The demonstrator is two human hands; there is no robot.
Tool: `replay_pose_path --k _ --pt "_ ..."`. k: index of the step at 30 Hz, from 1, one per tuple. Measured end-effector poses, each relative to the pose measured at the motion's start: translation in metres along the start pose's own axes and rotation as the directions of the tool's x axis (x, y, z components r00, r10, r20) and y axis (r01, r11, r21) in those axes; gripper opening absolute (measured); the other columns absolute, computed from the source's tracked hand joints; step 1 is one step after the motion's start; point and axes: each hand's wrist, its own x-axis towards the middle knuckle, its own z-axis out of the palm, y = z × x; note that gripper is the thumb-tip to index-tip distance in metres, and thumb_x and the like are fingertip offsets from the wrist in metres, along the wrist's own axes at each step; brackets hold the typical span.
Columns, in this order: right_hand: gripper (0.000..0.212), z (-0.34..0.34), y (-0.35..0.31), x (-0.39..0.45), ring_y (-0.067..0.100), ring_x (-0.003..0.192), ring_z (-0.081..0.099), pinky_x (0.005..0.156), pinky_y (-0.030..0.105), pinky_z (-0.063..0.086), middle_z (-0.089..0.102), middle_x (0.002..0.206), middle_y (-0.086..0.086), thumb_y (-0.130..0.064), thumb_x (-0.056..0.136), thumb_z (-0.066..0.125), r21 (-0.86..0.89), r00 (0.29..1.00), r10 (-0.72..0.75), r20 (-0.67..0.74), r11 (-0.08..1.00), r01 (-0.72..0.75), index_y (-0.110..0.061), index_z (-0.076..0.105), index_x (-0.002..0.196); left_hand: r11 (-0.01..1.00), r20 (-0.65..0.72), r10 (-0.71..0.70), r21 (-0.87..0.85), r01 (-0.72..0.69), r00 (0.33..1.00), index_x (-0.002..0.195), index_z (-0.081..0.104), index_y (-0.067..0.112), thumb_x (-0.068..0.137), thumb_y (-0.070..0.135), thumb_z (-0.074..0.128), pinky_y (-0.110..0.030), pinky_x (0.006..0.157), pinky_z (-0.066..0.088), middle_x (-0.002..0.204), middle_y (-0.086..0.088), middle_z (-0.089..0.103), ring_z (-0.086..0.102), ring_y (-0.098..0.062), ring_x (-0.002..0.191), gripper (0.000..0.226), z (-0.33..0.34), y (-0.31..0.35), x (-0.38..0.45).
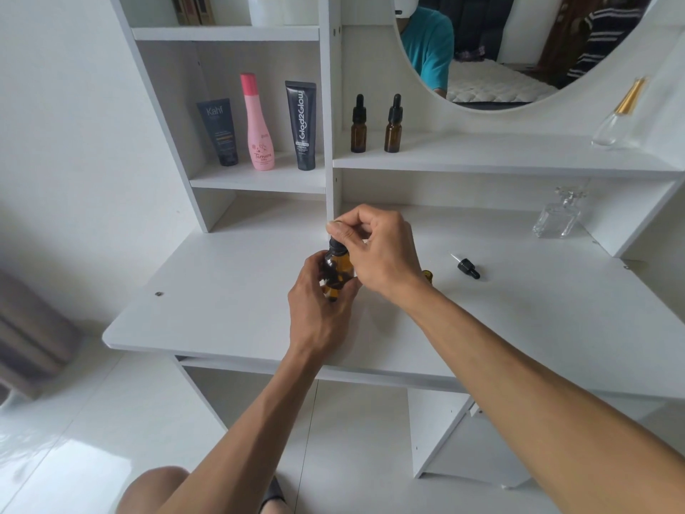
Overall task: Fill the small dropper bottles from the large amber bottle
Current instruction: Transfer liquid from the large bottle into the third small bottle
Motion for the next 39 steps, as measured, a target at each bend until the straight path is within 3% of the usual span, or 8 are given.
replay_pose_path --k 9,15,20,31,34,39 --pt "0.016 0.000 0.000 0.000 0.012 0.076 0.070 0.066 0.015 0.051 0.075 0.078 -0.005 -0.025 0.090 0.073 -0.005 1.000 0.001 -0.002 1.000 -0.001 -0.010 0.075 0.085 1.000 0.010 0.001 0.008 -0.001 1.000 0.123 0.055 0.023 0.082 0.019 0.075 -0.031 0.084 0.056 0.101 0.013 0.064 0.056 0.016 0.090 0.047 0.000 0.001 0.000" --pt "0.013 -0.005 -0.006 0.002 0.012 0.076 0.071 0.076 0.029 0.060 0.075 0.079 -0.003 -0.025 0.091 0.073 0.071 1.000 0.004 -0.010 0.998 -0.003 -0.012 0.074 0.088 1.000 0.000 0.008 -0.005 -0.008 1.000 0.120 0.055 0.027 0.081 0.025 0.078 -0.038 0.084 0.056 0.101 0.018 0.063 0.059 0.008 0.094 0.045 0.000 -0.002 0.000" --pt "0.015 -0.016 -0.019 0.007 -0.005 0.064 0.066 0.070 0.017 0.057 0.074 0.077 -0.001 -0.019 0.090 0.074 0.133 0.999 -0.027 -0.021 0.991 0.030 -0.005 0.074 0.092 1.000 -0.006 0.006 -0.014 -0.006 1.000 0.118 0.055 0.029 0.081 0.027 0.079 -0.035 0.086 0.055 0.100 0.019 0.062 0.058 0.010 0.096 0.044 0.001 -0.002 -0.001" --pt "0.013 -0.029 -0.034 0.019 -0.006 0.064 0.066 0.066 0.023 0.060 0.073 0.077 -0.005 -0.022 0.089 0.075 0.143 0.994 -0.047 -0.095 0.988 0.060 -0.009 0.074 0.091 1.000 -0.006 0.005 -0.014 -0.005 1.000 0.122 0.056 0.025 0.081 0.024 0.079 -0.027 0.085 0.053 0.099 0.024 0.061 0.055 0.017 0.093 0.047 0.001 0.000 -0.001" --pt "0.011 -0.032 -0.038 0.021 -0.004 0.064 0.068 0.064 0.021 0.060 0.073 0.077 -0.005 -0.021 0.089 0.075 0.166 0.993 -0.049 -0.110 0.984 0.067 -0.010 0.073 0.091 1.000 -0.006 0.001 -0.009 -0.001 1.000 0.121 0.056 0.026 0.081 0.025 0.079 -0.025 0.085 0.053 0.098 0.027 0.060 0.054 0.018 0.092 0.047 0.001 0.000 -0.001" --pt "0.014 -0.040 -0.042 0.026 0.010 0.080 0.073 0.069 0.033 0.063 0.075 0.084 -0.003 -0.026 0.090 0.074 0.160 0.989 -0.057 -0.133 0.984 0.078 -0.012 0.073 0.093 1.000 -0.004 -0.007 -0.010 0.007 1.000 0.121 0.056 0.027 0.081 0.025 0.079 -0.025 0.085 0.053 0.098 0.027 0.060 0.055 0.018 0.093 0.046 0.001 0.000 0.000"
